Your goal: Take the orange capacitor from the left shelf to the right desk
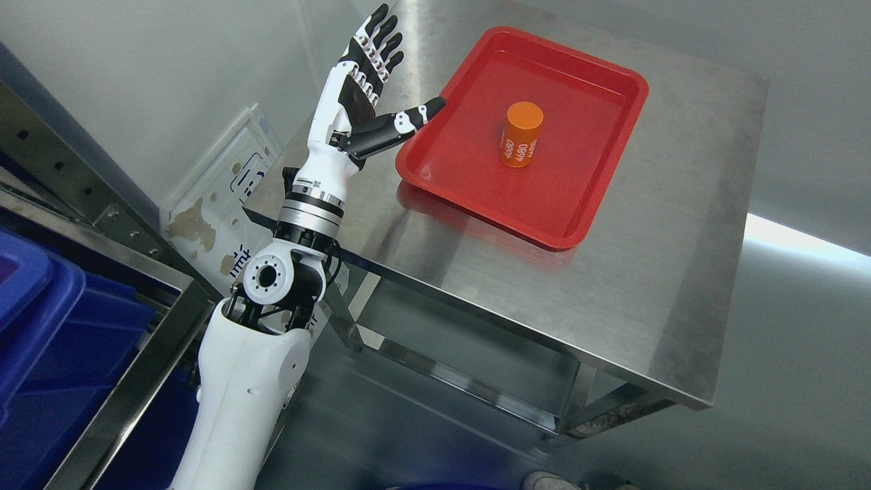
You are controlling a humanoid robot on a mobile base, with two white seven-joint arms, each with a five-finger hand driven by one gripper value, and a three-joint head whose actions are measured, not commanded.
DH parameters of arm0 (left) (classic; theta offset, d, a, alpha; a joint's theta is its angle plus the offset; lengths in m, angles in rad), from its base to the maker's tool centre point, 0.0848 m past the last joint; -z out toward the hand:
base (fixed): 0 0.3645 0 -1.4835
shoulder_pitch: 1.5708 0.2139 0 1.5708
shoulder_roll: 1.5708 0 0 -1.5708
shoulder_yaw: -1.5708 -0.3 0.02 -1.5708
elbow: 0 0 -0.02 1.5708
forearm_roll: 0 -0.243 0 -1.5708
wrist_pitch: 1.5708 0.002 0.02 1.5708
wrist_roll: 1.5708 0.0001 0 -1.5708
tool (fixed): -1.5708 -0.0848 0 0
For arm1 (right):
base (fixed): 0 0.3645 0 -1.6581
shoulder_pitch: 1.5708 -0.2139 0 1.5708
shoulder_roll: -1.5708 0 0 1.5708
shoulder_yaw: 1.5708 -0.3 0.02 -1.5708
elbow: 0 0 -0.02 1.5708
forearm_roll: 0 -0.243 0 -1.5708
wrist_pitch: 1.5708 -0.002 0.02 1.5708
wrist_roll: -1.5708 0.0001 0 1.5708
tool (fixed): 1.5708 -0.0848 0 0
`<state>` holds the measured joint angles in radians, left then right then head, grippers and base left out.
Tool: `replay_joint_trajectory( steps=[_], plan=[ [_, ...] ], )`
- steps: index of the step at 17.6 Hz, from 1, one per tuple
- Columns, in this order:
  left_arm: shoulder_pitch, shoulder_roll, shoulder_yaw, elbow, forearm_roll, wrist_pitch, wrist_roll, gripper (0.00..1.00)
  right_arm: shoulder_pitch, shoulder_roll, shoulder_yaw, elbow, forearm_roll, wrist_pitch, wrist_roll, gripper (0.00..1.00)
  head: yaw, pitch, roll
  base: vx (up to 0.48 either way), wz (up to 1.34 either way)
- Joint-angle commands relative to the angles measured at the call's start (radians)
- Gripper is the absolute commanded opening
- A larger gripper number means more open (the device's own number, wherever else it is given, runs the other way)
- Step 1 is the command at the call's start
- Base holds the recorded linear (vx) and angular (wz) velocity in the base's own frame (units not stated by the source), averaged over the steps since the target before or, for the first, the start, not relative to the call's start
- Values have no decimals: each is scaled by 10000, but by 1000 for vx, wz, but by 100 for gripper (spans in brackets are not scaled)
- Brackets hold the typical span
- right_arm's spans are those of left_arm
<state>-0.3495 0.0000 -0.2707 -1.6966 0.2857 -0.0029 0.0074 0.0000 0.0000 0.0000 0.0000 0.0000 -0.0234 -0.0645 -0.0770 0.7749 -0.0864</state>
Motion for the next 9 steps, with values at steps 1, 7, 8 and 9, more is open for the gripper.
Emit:
replay_joint_trajectory(
  steps=[1,7,8,9],
  plan=[
    [257,175,253,-261,-4,-1,-43,100,230,-175,-107,-175,61,4,1,100,0,0,0,0,0],
    [366,175,253,-261,-4,-1,-74,100,230,-175,-107,-175,61,4,1,100,0,0,0,0,0],
    [381,175,253,-261,-4,-1,-74,100,230,-175,-107,-175,61,4,1,100,0,0,0,0,0],
    [366,175,253,-261,-4,-1,-74,100,215,-175,-107,-175,61,4,1,100,0,0,0,0,0]
  ],
)
